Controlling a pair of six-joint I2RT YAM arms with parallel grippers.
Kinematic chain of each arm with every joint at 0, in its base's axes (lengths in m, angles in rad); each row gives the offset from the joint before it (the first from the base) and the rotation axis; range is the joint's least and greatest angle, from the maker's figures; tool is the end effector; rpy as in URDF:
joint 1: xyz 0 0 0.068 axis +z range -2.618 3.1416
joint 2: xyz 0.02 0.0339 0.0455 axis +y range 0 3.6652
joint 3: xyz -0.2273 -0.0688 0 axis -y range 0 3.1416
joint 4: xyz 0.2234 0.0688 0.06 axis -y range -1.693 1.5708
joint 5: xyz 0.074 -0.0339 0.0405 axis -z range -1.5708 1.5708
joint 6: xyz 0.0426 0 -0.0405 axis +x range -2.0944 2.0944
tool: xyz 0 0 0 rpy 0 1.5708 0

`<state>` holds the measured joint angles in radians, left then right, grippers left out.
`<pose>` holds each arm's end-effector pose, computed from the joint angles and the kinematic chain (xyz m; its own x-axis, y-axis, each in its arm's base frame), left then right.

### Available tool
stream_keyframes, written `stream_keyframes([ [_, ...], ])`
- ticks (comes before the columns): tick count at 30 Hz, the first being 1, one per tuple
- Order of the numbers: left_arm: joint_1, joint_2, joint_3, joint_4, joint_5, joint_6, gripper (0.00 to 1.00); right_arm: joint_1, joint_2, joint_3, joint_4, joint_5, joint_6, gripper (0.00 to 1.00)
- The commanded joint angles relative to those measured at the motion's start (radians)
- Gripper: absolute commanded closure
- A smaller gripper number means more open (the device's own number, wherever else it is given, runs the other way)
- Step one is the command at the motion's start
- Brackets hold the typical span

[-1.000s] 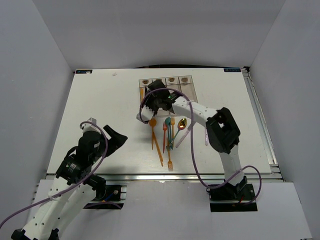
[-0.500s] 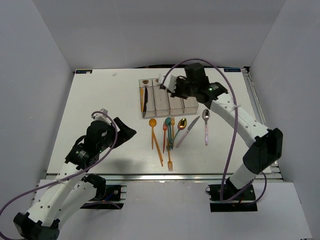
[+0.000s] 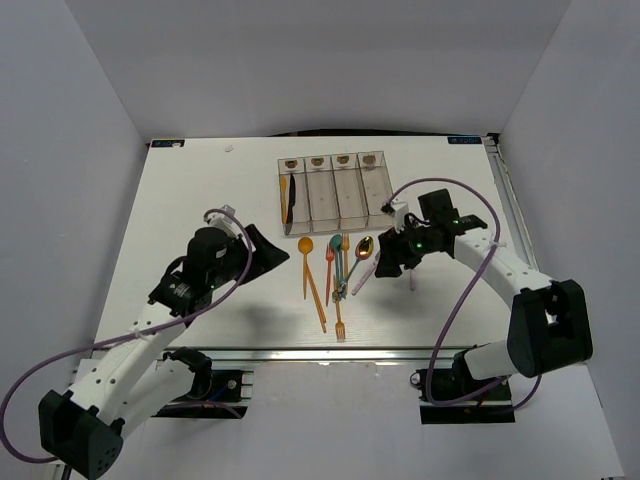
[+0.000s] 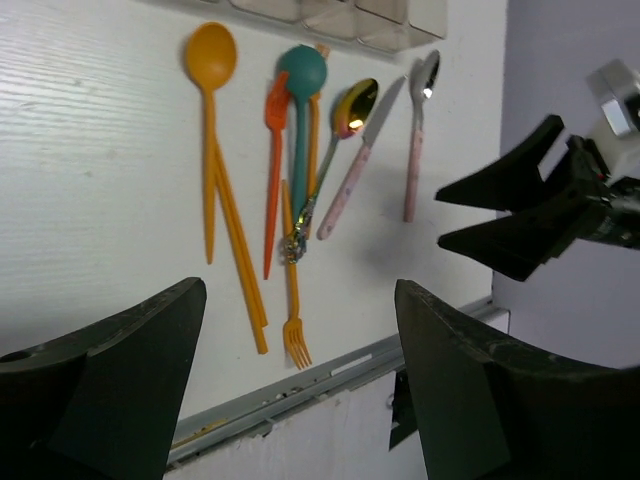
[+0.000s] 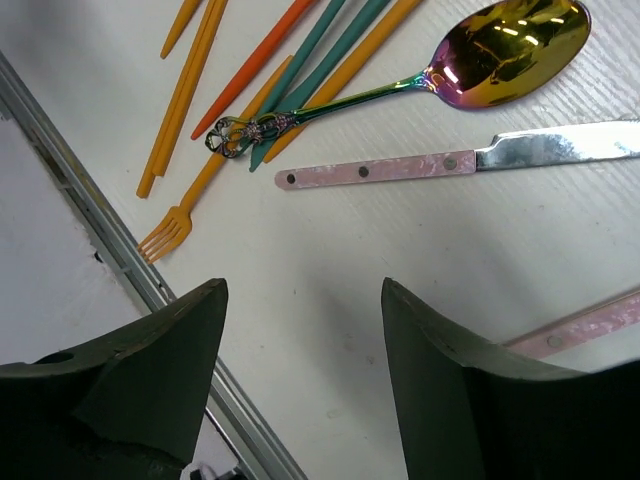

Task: Sort the eating utensils into containers

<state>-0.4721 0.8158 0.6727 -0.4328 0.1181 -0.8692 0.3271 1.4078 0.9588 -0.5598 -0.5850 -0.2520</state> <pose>0.1682 -0.0915 0.2432 -0.7252 -0.4814 -0.4923 -0.0222 0.7310 -0.6820 0.2470 0.1086 0.2022 -0.6397 -0.4366 -0.6326 -0.7291 0.6052 0.3196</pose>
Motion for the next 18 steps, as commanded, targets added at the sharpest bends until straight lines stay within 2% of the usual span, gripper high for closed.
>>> stream_keyframes([
  [1,0.004,0.061,-0.024,0.155,0.147,0.030,0.14,-0.003,-0.046,-0.025,0.107,0.005,0.073,0.30],
  [3,-0.023,0.138,-0.003,0.202,0.187,0.061,0.19,-0.039,-0.052,-0.014,0.124,-0.033,0.030,0.27],
  [4,-0.052,0.234,0.049,0.209,0.177,0.077,0.20,-0.057,-0.050,0.015,0.117,-0.073,0.004,0.26],
  [6,-0.153,0.404,0.166,0.200,0.141,0.154,0.24,-0.141,-0.047,0.075,0.088,-0.261,-0.103,0.25],
  [8,-0.229,0.521,0.247,0.189,0.115,0.186,0.30,-0.230,-0.050,0.103,0.089,-0.402,-0.154,0.30],
  [12,-0.312,0.790,0.453,0.122,0.086,0.289,0.52,-0.357,-0.056,0.152,0.094,-0.432,-0.208,0.41],
  [13,-0.345,0.881,0.541,0.105,0.075,0.314,0.53,-0.402,-0.056,0.158,0.075,-0.440,-0.214,0.42],
  [18,-0.434,1.097,0.787,-0.009,-0.037,0.403,0.52,-0.520,-0.072,0.126,0.040,-0.478,-0.236,0.42],
])
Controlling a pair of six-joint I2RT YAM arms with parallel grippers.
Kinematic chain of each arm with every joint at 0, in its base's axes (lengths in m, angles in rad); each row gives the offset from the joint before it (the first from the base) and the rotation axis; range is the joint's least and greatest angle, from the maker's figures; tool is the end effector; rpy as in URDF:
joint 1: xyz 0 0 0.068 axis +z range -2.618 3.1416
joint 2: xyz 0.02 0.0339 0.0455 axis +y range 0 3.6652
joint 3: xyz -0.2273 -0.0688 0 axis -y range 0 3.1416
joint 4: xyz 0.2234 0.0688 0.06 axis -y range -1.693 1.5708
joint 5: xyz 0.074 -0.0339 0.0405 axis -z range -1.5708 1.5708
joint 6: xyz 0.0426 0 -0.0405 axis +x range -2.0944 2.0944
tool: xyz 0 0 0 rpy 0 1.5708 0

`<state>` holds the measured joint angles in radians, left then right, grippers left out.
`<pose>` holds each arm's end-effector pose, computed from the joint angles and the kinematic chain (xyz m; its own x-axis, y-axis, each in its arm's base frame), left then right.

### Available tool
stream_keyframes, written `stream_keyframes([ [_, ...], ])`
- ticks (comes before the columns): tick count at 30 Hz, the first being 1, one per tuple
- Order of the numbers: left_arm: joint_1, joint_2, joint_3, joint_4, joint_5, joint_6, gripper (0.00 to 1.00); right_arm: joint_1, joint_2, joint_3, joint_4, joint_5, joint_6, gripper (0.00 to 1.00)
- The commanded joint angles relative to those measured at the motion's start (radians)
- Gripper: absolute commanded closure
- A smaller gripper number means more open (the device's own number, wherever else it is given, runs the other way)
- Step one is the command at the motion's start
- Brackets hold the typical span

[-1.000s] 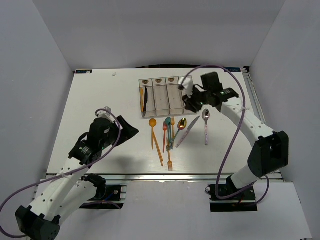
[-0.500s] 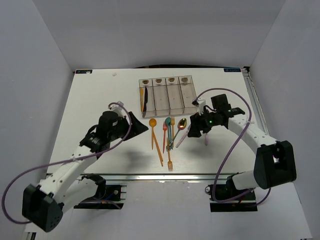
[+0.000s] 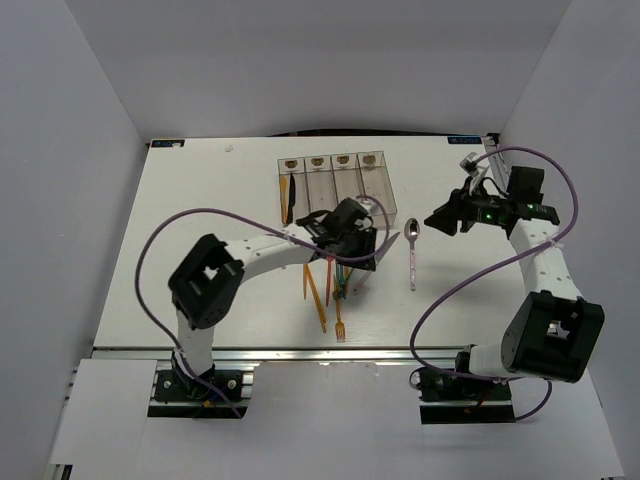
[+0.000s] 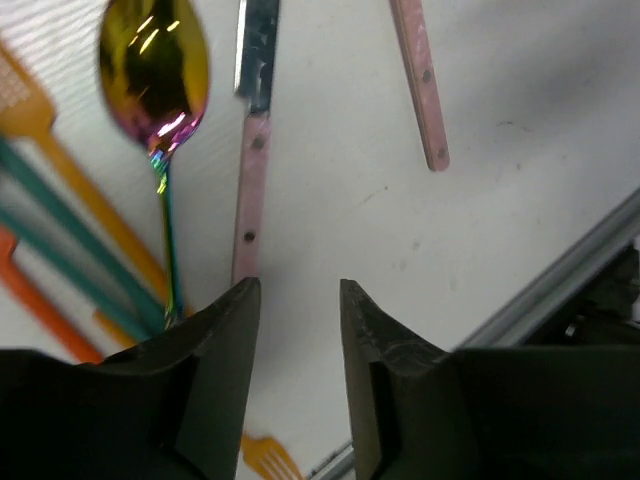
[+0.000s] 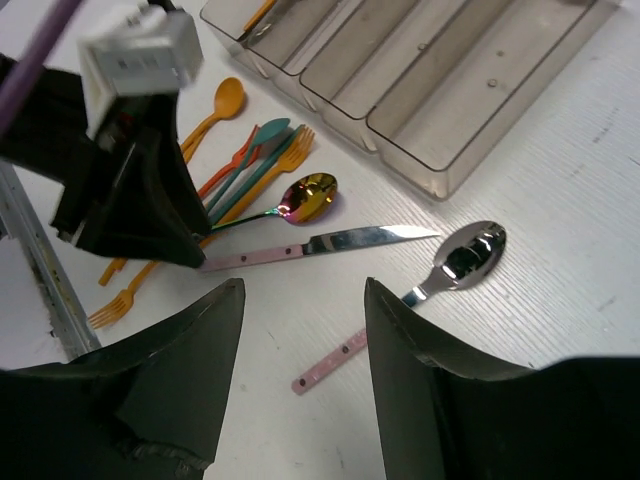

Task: Sort the eating utensils into containers

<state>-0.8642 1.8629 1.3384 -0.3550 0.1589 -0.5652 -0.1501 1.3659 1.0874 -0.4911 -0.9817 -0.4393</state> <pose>0.2434 -0.2956 0.1818 -0.8597 0.1926 -0.4731 0.4216 0.7904 -0.4444 0.2774 -0.0061 0.2644 -0.4069 -0.1775 -0.8961 -0.7518 0.6223 0.2182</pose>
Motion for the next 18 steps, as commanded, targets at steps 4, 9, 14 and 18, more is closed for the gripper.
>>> stream_keyframes([
  [4,-0.091,0.180,0.267,-0.188,-0.218,0.132,0.43,-0.063,-0.034,-0.017,-0.069,-0.101,-0.072,0.41],
  [9,-0.093,0.274,0.355,-0.222,-0.249,0.162,0.40,-0.065,-0.027,-0.027,-0.052,-0.120,-0.058,0.41],
  [14,-0.099,0.349,0.432,-0.280,-0.292,0.182,0.40,-0.068,-0.008,-0.018,-0.040,-0.129,-0.042,0.40],
  [18,-0.105,0.366,0.438,-0.288,-0.317,0.186,0.40,-0.069,-0.004,-0.026,-0.032,-0.133,-0.033,0.40],
])
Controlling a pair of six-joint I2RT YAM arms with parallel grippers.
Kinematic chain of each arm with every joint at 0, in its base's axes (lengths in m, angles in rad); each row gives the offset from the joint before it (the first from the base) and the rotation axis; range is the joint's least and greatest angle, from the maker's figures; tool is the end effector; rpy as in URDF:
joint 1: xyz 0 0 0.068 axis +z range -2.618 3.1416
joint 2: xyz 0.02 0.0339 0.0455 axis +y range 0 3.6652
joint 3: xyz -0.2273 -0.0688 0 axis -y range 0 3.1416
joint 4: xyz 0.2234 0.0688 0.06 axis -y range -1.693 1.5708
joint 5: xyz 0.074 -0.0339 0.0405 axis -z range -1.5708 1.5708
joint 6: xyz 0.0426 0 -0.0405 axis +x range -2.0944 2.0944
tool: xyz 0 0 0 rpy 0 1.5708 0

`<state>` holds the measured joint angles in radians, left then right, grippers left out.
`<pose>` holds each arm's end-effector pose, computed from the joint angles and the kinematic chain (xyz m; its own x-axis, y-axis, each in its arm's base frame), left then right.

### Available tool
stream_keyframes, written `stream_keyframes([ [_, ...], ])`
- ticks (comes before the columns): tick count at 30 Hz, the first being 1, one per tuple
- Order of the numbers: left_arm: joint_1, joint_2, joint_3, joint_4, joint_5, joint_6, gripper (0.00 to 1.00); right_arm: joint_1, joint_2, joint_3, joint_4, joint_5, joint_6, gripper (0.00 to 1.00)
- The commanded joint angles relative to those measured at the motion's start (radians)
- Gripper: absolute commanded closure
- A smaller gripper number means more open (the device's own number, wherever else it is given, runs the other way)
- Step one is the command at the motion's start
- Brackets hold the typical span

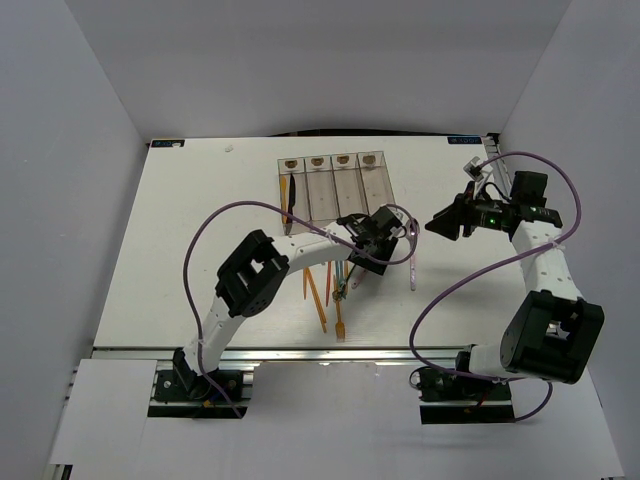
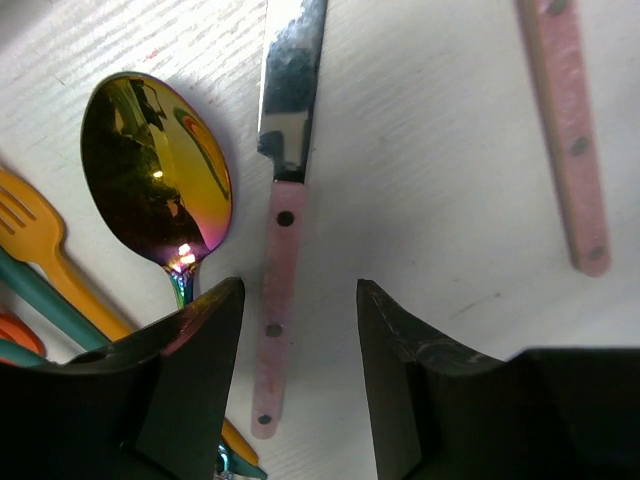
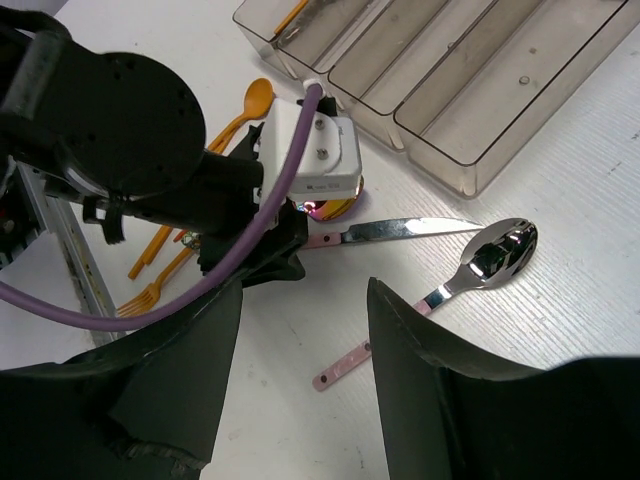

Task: Sort the eating utensils into containers

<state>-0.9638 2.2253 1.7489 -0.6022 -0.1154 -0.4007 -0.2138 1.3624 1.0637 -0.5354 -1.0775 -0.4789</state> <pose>0.2547 -0.3581 0.1422 -0.7690 0.4281 -0.4747 0.5266 0.8452 -0.0909 0.2693 -0.0201 0.2577 -0.4222 -0.1316 -0.8969 -0.7576 0.5945 0.2694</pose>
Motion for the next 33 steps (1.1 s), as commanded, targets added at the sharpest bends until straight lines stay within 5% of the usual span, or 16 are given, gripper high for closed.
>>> stream_keyframes([
  [1,-0.006,0.008,0.026,-0.041,-0.038,0.023,0.40,-0.006,0.001,-0.005,0.011,-0.039,0.006,0.40],
  [8,-0.013,0.022,0.014,-0.044,-0.047,0.022,0.42,-0.006,0.001,-0.028,0.008,-0.045,0.008,0.40],
  [13,-0.012,0.040,0.003,-0.044,-0.027,0.020,0.68,-0.006,0.004,-0.030,0.008,-0.048,0.011,0.40],
  [20,-0.015,-0.035,-0.008,-0.039,0.012,0.002,0.89,-0.006,0.009,-0.027,0.005,-0.053,0.013,0.40],
  [33,0.037,-0.341,-0.063,0.054,0.114,-0.076,1.00,-0.006,0.014,-0.015,0.003,-0.048,0.006,0.41],
])
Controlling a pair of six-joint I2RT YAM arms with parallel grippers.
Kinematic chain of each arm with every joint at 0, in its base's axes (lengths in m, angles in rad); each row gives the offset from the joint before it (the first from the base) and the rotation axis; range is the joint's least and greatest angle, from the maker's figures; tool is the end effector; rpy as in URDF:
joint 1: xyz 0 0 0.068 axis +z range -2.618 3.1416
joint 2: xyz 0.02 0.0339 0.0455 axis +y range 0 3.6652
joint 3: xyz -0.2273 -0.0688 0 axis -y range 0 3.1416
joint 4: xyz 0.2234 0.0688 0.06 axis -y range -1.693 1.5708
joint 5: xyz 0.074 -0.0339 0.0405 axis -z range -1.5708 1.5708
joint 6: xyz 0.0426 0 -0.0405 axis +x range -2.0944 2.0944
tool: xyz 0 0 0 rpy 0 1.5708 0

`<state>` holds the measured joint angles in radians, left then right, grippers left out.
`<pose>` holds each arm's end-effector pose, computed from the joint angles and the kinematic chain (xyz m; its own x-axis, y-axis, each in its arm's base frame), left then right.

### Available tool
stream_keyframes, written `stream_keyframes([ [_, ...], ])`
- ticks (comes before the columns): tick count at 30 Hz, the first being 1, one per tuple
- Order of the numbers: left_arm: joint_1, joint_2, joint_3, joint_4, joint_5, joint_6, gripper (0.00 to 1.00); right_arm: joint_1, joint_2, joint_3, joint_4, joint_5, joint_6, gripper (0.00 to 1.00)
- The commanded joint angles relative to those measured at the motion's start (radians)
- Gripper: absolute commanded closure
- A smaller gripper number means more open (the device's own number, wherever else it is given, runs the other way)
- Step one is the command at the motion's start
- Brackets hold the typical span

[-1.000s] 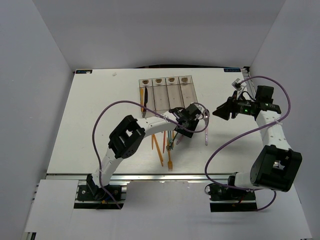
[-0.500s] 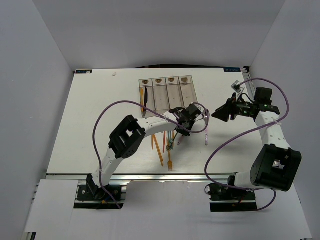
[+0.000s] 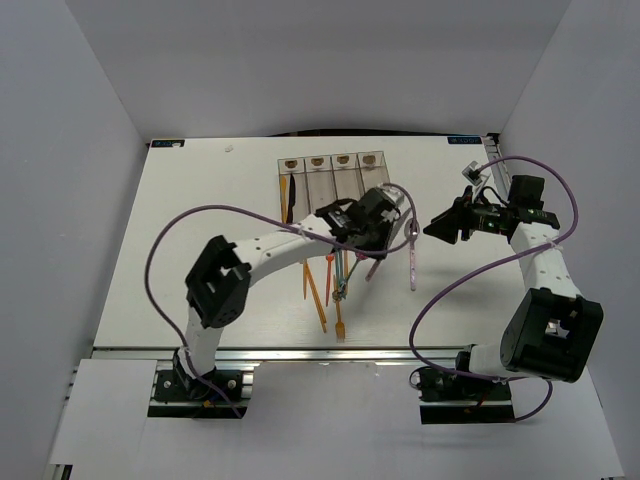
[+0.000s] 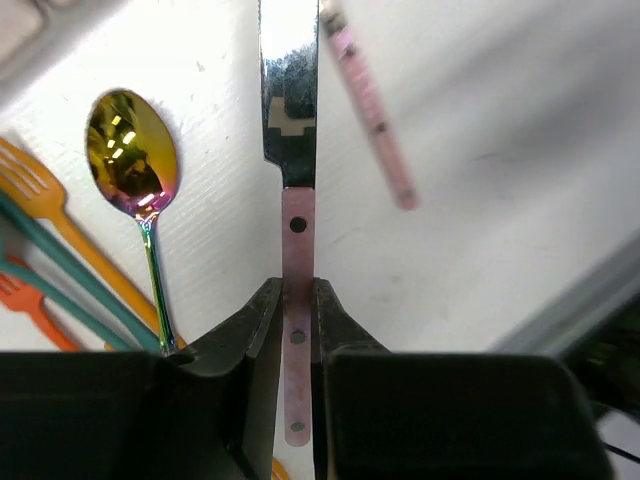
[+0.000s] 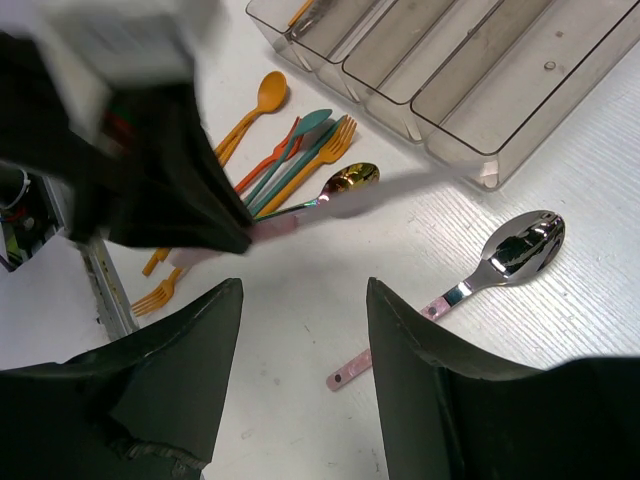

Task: Sort the eating utensils into containers

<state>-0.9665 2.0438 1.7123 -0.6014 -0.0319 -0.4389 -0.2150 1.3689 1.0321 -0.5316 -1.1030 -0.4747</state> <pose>0.2419 -0.3479 0.2062 -0.7581 0.3505 -0.5499 0.5408 0.8091 -0.2299 0.2673 -0.0195 0.2478 -0.4497 -0.1128 -0.8860 -0.7564 0.5757 0.3107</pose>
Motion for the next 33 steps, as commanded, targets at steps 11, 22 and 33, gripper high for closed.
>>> stream_keyframes([
  [11,0.402,-0.312,-0.210,0.163,0.104,-0.155,1.00,-0.001,0.004,0.025,-0.002,-0.004,-0.022,0.42],
  [22,0.540,-0.067,0.007,0.112,-0.008,-0.124,1.00,0.016,-0.001,0.003,0.004,0.005,-0.021,0.43],
  [33,0.551,0.029,0.059,0.074,-0.043,-0.078,1.00,0.019,0.004,0.000,0.001,0.022,-0.036,0.42],
])
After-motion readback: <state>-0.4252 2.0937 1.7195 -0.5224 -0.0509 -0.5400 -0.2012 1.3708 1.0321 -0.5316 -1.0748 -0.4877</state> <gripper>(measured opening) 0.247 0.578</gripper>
